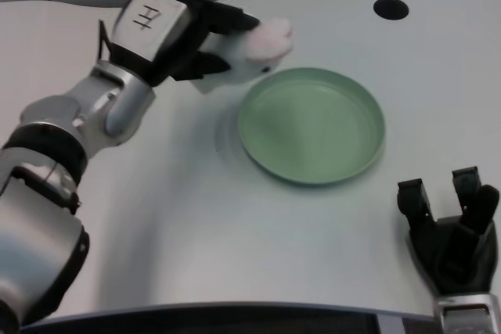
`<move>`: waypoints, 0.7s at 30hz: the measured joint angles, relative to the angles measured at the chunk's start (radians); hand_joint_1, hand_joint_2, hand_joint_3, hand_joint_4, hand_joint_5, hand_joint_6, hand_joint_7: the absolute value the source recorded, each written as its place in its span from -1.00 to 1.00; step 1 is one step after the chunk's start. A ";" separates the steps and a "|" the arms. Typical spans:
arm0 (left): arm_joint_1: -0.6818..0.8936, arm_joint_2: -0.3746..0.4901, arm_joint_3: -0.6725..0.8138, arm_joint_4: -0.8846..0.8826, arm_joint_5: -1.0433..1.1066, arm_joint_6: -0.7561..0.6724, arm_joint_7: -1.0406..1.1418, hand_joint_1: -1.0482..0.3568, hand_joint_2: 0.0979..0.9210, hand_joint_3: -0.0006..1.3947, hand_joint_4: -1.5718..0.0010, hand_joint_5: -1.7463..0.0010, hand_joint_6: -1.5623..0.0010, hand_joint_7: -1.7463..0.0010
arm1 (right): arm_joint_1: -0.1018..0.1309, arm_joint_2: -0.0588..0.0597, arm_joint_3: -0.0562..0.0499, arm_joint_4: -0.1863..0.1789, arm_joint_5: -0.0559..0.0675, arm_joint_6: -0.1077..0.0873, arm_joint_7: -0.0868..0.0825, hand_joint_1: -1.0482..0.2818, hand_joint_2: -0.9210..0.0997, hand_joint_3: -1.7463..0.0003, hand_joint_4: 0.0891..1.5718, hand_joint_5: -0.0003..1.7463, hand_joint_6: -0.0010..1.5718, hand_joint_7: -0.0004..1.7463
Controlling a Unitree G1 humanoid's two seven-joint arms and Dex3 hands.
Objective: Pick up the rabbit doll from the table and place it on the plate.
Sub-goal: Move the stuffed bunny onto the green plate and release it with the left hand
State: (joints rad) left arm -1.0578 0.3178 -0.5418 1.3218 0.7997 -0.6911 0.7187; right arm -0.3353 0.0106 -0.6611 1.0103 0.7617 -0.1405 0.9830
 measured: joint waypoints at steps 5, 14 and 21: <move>-0.001 -0.020 -0.008 0.002 0.001 0.008 0.000 0.29 0.78 -1.00 0.09 -0.32 -0.52 0.94 | 0.000 0.000 -0.005 0.003 0.001 -0.015 0.002 -0.20 -1.00 0.80 -0.12 1.00 -0.24 0.97; -0.012 -0.107 -0.048 0.003 0.022 0.004 -0.005 0.38 0.68 -1.00 0.05 -0.43 -0.53 0.94 | -0.001 0.014 -0.010 0.003 0.013 -0.046 0.008 -0.22 -1.00 0.81 -0.12 1.00 -0.25 1.00; -0.012 -0.157 -0.082 0.011 0.054 0.003 0.023 0.33 0.69 -0.99 0.07 -0.48 -0.54 0.94 | 0.004 0.023 -0.012 -0.005 0.019 -0.065 0.011 -0.23 -1.00 0.82 -0.12 1.00 -0.25 1.00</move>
State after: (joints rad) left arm -1.0700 0.1612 -0.6239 1.3330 0.8540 -0.6886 0.7417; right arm -0.3318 0.0337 -0.6726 1.0055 0.7808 -0.2053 0.9936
